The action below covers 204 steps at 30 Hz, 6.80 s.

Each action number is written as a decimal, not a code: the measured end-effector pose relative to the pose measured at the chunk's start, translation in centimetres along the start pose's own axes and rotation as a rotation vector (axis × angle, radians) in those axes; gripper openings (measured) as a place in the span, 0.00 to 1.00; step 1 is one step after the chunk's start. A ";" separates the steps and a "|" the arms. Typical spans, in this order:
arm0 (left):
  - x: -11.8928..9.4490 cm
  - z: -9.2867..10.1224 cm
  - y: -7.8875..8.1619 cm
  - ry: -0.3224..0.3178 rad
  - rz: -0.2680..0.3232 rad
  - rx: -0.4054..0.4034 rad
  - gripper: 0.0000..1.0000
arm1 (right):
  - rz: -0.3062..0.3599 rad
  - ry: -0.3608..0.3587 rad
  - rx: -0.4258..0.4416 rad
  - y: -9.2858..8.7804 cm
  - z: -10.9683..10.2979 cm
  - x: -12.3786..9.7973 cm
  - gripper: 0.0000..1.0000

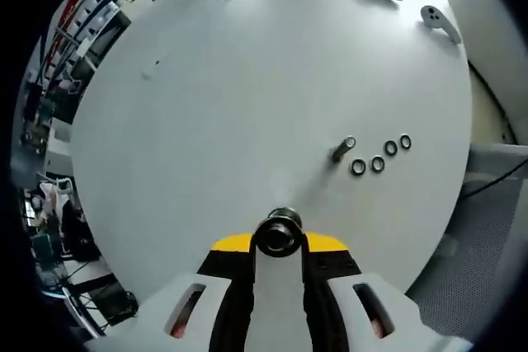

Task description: Place the washer onto the threaded stud by aligning its center hole with the stud, sliding it down to the base, and recovering from edge contact or off-axis alignment until the washer reaches the visible bottom stop.

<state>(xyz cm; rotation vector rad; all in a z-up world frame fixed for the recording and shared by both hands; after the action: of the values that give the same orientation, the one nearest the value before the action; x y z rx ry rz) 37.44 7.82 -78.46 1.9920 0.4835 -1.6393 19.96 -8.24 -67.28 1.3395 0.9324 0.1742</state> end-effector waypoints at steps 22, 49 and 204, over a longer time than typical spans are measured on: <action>3.8 0.4 0.0 -0.022 -0.047 -0.010 0.20 | -0.019 -0.002 -0.011 -0.2 0.0 0.1 0.41; 1.7 -0.1 0.1 -0.006 0.128 -0.148 0.55 | -0.035 -0.023 -0.008 -0.5 0.3 0.1 0.41; -14.3 5.3 -17.6 0.078 0.799 -0.444 0.48 | -0.351 -0.032 -0.007 -6.1 8.1 6.9 0.44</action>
<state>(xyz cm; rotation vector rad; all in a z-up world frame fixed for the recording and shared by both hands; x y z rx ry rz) 20.24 19.54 -68.08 1.6013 0.0363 -0.8695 27.35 -11.84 -76.43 1.1482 1.1219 -0.1133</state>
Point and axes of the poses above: the point that each gripper's makers call its tool centre point, and the gripper's own axes: x roughly forward along the fingers, z roughly to its right, y roughly out of its top, the point moved 3 cm from there along -x, roughly backward along the fingers, and after that the axes turned 1 degree about y, right-handed, at the moved point
